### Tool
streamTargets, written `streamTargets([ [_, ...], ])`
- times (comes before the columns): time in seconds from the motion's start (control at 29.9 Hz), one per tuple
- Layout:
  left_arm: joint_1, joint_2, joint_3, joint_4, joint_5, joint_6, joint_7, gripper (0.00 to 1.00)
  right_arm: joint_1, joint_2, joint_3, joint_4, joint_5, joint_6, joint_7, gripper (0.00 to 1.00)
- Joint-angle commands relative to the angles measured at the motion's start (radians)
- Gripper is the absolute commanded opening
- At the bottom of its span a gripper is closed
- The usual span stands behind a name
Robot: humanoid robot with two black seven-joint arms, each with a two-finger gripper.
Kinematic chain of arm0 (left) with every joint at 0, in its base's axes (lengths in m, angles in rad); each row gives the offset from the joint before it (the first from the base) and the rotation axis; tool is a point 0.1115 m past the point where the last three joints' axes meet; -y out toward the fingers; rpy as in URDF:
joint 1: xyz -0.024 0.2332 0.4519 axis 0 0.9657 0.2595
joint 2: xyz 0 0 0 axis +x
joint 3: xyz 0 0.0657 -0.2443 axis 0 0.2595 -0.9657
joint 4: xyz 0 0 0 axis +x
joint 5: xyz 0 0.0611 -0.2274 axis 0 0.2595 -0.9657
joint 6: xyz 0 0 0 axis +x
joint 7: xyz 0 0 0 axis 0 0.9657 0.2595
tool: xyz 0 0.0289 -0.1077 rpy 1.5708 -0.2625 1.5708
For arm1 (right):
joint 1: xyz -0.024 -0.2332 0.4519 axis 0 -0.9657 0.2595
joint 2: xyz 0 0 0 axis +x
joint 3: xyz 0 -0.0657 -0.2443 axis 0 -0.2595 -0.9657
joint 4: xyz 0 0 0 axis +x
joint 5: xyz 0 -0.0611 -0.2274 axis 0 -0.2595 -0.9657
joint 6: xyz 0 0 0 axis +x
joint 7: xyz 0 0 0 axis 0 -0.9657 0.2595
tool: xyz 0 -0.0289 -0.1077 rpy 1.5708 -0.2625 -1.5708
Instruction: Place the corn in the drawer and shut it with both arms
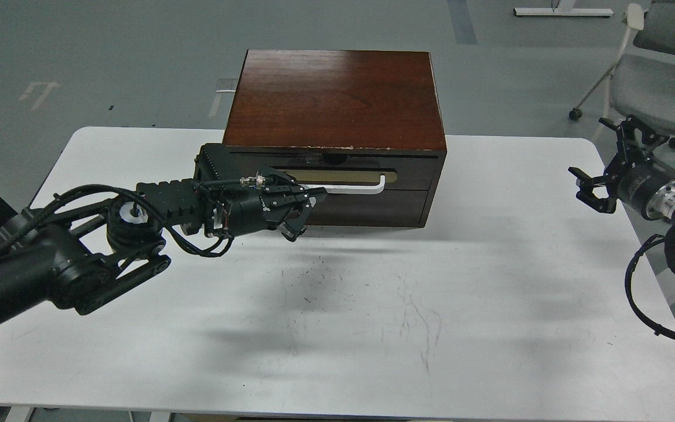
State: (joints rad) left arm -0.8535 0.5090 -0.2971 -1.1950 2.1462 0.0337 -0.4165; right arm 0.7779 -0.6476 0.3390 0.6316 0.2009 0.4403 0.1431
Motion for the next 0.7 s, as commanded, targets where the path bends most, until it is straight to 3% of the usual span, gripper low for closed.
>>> streamTargets([
  [0.0,0.002,0.078,0.001,-0.107,-0.125,-0.003,-0.072,0.08,0.001,0.0,0.0,-0.001,0.0,0.0,0.0,0.99],
  [0.07,0.002,0.141,0.0,-0.196,-0.254,-0.003,-0.072,0.48,0.003,0.0,0.0,-0.001,0.0,0.0,0.0,0.99],
  [0.1,0.002,0.176,-0.002,-0.256,-0.369,-0.006,-0.072,0.78,0.004,0.0,0.0,-0.001,-0.001,0.0,0.0,0.99],
  [0.17,-0.001,0.201,-0.011,-0.293,-0.495,-0.006,-0.072,0.83,0.009,0.0,0.0,-0.003,-0.002,0.0,0.0,0.99],
  [0.2,-0.002,0.212,-0.043,-0.304,-0.628,-0.006,-0.072,0.99,0.015,0.0,0.0,-0.003,-0.002,0.0,0.0,0.99],
  [0.37,-0.012,0.206,-0.266,-0.233,-1.095,-0.008,-0.072,0.99,0.038,0.006,0.003,-0.001,-0.002,0.0,0.004,0.99],
  [0.47,-0.013,0.206,-0.295,-0.07,-1.302,-0.029,-0.072,0.99,0.069,0.017,0.005,0.002,-0.002,0.0,0.012,0.99],
  [0.57,0.002,0.186,-0.293,0.119,-1.497,-0.133,-0.072,0.99,0.087,0.046,0.006,0.005,-0.002,0.0,0.042,0.99],
  [0.63,0.017,0.171,-0.293,0.176,-1.577,-0.19,-0.072,0.99,0.09,0.057,0.009,0.008,-0.002,0.0,0.055,0.99],
  [0.67,0.046,0.164,-0.295,0.223,-1.653,-0.228,0.035,0.99,0.09,0.063,0.012,0.016,-0.002,0.0,0.07,0.99],
])
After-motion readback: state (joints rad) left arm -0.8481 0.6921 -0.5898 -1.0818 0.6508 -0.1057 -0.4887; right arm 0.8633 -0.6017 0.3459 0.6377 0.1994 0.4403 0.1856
